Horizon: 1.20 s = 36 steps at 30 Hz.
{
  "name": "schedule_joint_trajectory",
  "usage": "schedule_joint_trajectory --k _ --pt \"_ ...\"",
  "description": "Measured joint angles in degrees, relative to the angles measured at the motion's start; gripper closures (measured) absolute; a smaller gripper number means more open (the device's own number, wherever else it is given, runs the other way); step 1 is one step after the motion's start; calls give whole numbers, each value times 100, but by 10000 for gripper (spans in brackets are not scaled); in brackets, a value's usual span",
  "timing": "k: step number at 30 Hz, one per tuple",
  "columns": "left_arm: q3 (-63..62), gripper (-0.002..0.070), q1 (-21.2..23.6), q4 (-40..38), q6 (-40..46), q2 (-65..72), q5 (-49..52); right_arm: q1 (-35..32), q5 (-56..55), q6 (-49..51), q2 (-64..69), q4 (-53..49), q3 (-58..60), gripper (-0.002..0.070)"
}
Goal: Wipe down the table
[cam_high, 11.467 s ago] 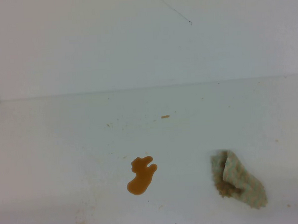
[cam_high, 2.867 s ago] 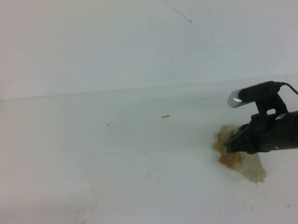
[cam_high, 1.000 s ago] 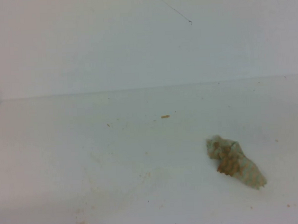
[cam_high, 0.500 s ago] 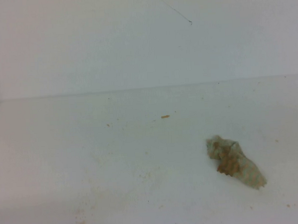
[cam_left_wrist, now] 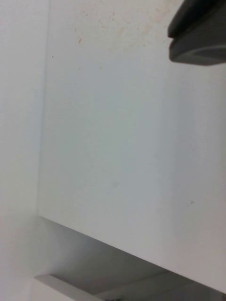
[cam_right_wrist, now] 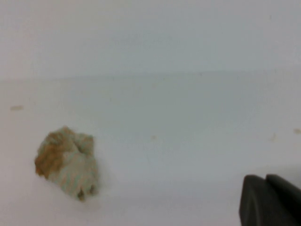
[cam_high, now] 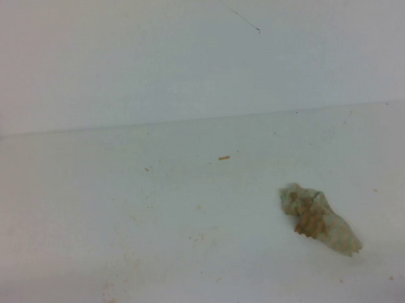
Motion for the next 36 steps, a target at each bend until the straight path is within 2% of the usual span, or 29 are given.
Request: schedule_joint_trajectory --k 4,36 --pt "0 674 0 0 0 0 0 -128 468 111 12 28 61 673" --pt "0 674 0 0 0 0 0 -223 444 148 20 28 61 673"
